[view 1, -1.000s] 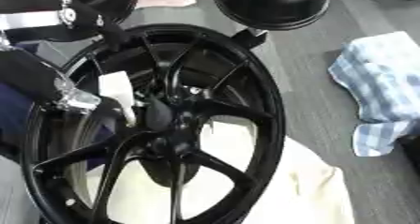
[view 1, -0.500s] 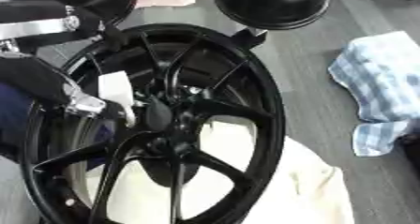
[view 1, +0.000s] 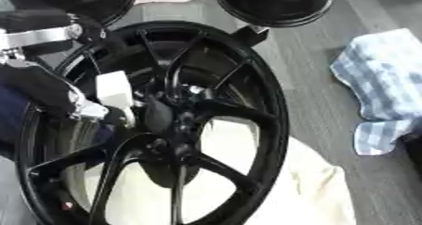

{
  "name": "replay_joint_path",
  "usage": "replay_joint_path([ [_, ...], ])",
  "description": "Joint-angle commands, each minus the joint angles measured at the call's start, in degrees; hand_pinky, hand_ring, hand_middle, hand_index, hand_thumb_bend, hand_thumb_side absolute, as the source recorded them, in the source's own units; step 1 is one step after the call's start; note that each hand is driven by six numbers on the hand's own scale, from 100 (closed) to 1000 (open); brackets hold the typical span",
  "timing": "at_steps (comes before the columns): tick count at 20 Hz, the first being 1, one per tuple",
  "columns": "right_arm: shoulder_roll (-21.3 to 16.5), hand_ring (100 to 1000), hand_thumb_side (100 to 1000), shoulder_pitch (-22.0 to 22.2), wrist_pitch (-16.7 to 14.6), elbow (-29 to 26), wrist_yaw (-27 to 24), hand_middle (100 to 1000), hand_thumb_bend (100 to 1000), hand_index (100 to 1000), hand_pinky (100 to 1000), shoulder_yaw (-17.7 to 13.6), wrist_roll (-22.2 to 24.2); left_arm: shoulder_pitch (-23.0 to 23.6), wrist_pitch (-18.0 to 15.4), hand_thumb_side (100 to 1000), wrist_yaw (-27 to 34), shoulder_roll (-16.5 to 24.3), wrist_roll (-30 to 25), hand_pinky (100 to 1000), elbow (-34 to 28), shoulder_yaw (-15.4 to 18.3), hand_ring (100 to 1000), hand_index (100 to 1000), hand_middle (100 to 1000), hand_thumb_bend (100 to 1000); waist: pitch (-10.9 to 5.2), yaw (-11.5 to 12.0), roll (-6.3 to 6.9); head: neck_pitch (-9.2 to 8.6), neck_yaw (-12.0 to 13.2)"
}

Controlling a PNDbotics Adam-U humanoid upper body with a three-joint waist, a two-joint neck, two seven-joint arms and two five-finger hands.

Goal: Pull the pin out of the wheel hub.

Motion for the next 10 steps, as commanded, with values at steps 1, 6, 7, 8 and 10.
replay_joint_path([
  [1,-0.81,731,485,-0.32,0.15,-1.03,0.35,667,224,587,750,-0.30,0.05,-0.22,1.66,462,-0.81,1.06,0.02,929,-0.47,1.02,978,881,775,616,-0.54,-0.08,-0.28,-1.03,0.29],
  [6,-0.58,732,486,-0.42,0.23,-1.03,0.57,667,226,586,751,-0.19,0.09,0.23,1.31,508,-0.75,1.00,0.62,924,-0.47,1.17,976,875,762,509,-0.03,-0.11,-0.34,-1.58,0.41],
  [7,-0.53,732,485,-0.43,0.27,-1.03,0.61,667,227,586,751,-0.17,0.08,0.25,1.18,509,-0.66,0.97,0.62,923,-0.47,1.14,975,873,761,503,0.05,-0.13,-0.36,-1.64,0.40],
  [8,-0.49,732,486,-0.44,0.30,-1.03,0.63,667,227,586,751,-0.15,0.05,0.28,1.05,508,-0.57,0.97,0.58,921,-0.47,1.12,974,872,759,497,0.12,-0.15,-0.38,-1.68,0.39],
  [10,-0.40,732,486,-0.44,0.31,-1.03,0.70,667,227,586,751,-0.14,-0.02,0.37,0.71,500,-0.51,1.01,0.35,921,-0.47,1.06,973,870,758,495,0.25,-0.18,-0.42,-1.80,-0.01],
])
